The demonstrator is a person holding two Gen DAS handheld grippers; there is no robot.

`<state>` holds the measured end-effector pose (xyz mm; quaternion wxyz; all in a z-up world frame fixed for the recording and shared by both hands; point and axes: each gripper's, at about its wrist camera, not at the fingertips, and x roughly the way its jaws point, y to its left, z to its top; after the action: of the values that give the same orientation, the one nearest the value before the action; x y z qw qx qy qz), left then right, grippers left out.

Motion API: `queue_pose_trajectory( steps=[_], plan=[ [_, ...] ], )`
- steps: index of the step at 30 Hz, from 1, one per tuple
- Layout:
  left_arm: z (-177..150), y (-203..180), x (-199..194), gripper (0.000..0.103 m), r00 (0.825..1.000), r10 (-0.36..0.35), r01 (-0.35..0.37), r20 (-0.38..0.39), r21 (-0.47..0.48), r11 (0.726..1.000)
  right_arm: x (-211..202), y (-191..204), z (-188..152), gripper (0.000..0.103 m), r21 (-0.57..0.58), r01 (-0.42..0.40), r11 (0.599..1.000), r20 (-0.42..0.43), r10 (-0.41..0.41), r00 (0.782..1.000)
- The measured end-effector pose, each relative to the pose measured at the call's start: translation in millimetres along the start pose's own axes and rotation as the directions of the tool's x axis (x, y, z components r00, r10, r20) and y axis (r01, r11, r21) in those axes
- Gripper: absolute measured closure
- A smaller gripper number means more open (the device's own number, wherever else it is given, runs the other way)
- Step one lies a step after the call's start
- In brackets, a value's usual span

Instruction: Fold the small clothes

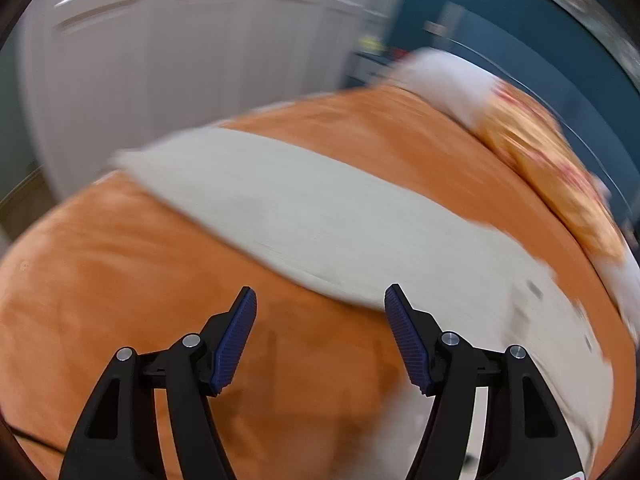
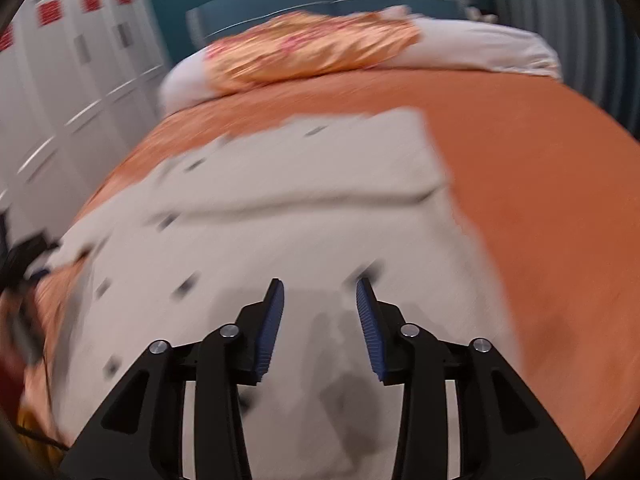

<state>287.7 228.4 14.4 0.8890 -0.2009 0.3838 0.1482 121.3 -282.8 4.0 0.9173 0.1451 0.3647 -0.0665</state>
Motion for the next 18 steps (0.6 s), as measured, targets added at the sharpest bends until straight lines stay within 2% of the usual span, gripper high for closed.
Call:
queue_pose_trajectory(
  steps=[2, 6, 8, 9, 12, 13, 15, 16, 17, 18],
  plan=[
    [20, 43, 11, 0.038, 0.999, 0.039, -0.040, -0.016, -0.091, 0.995, -7, 24, -28, 0.065, -0.038, -0.044, 0.998, -0.031, 0.043, 0.999],
    [58, 119, 43, 0.038, 0.996, 0.073, -0.085, -0.055, -0.281, 0.956, -5, 56, -66, 0.063, -0.087, -0.072, 0.994, -0.106, 0.063, 0.992],
    [68, 140, 54, 0.039, 0.997, 0.057, -0.075, -0.059, -0.352, 0.933, -6, 67, -76, 0.059, -0.109, -0.045, 0.993, -0.105, 0.033, 0.994],
    [74, 148, 56, 0.039, 0.998, 0.050, -0.059, -0.035, -0.388, 0.920, -6, 69, -78, 0.057, -0.113, -0.034, 0.993, -0.101, 0.023, 0.995],
    [85, 153, 64, 0.039, 0.999, 0.028, -0.036, -0.025, -0.438, 0.898, -8, 72, -82, 0.055, -0.102, -0.023, 0.995, -0.108, 0.012, 0.994],
    [87, 153, 67, 0.042, 0.999, 0.026, -0.034, -0.025, -0.451, 0.892, -7, 73, -81, 0.055, -0.096, -0.019, 0.995, -0.112, 0.008, 0.994],
    [91, 154, 72, 0.055, 0.999, 0.033, -0.040, -0.022, -0.456, 0.889, -4, 71, -78, 0.054, -0.094, -0.014, 0.995, -0.114, 0.003, 0.993],
    [93, 151, 73, 0.082, 0.999, 0.022, -0.031, -0.025, -0.446, 0.895, -3, 71, -77, 0.053, -0.094, -0.011, 0.996, -0.113, 0.000, 0.994],
    [94, 146, 75, 0.098, 0.999, 0.003, -0.020, -0.038, -0.433, 0.901, -3, 72, -78, 0.052, -0.093, -0.007, 0.996, -0.111, -0.003, 0.994],
    [94, 137, 72, 0.098, 0.999, 0.004, -0.019, -0.037, -0.413, 0.910, -1, 73, -78, 0.051, -0.092, -0.006, 0.996, -0.109, -0.004, 0.994]
  ],
)
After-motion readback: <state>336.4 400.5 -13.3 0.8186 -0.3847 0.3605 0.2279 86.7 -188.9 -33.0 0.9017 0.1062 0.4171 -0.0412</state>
